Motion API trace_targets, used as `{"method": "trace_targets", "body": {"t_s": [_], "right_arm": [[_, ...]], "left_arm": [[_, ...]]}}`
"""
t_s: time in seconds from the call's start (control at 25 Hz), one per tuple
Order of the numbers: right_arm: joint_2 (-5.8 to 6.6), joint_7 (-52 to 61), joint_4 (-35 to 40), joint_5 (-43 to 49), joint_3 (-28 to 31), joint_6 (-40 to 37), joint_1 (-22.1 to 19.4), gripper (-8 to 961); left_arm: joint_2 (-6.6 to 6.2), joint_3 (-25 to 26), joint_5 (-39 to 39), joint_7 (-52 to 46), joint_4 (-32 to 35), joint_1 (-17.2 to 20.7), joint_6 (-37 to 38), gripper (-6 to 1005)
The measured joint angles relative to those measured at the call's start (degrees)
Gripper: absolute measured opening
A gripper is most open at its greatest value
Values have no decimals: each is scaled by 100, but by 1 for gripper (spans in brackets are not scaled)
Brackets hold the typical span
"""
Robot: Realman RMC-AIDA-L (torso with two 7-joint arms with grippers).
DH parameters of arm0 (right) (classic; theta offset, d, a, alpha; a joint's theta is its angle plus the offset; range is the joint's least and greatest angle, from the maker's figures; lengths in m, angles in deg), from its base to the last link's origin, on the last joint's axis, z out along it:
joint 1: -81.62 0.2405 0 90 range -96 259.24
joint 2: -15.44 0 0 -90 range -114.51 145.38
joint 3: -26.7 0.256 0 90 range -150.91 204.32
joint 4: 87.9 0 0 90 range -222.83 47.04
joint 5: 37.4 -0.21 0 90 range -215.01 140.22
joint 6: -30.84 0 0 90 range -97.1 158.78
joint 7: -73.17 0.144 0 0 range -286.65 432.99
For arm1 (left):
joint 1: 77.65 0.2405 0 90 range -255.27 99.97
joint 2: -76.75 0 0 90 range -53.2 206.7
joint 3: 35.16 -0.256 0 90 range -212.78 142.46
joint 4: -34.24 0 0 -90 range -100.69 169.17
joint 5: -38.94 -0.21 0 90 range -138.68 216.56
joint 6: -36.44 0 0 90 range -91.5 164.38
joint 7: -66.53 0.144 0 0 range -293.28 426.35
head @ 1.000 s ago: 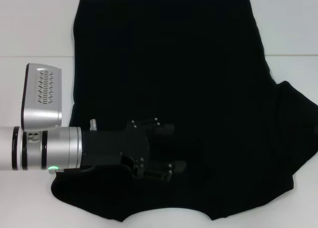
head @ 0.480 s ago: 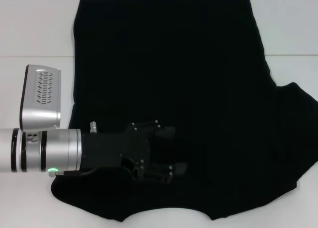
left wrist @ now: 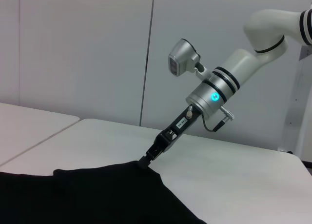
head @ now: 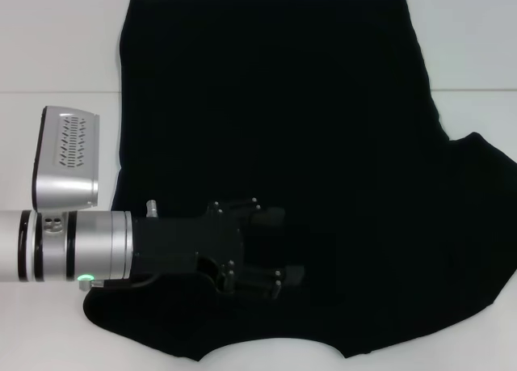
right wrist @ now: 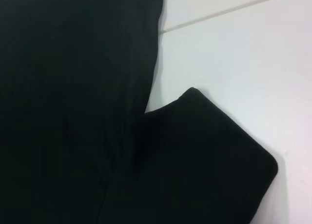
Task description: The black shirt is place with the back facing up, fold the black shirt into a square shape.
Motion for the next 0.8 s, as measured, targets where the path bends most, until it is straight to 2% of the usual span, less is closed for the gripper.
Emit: {"method": "trace_targets", "body": {"t_s": [0.48,0.8], "right_arm": [[-33,43,0,-37,45,-113,94,4],[-78,64,-12,-184,-38,-321,457,4]], "left_arm": [[8,0,0,-3,-52,1,-3,904],[8,1,0,-64,-27,1,-11,904]]}}
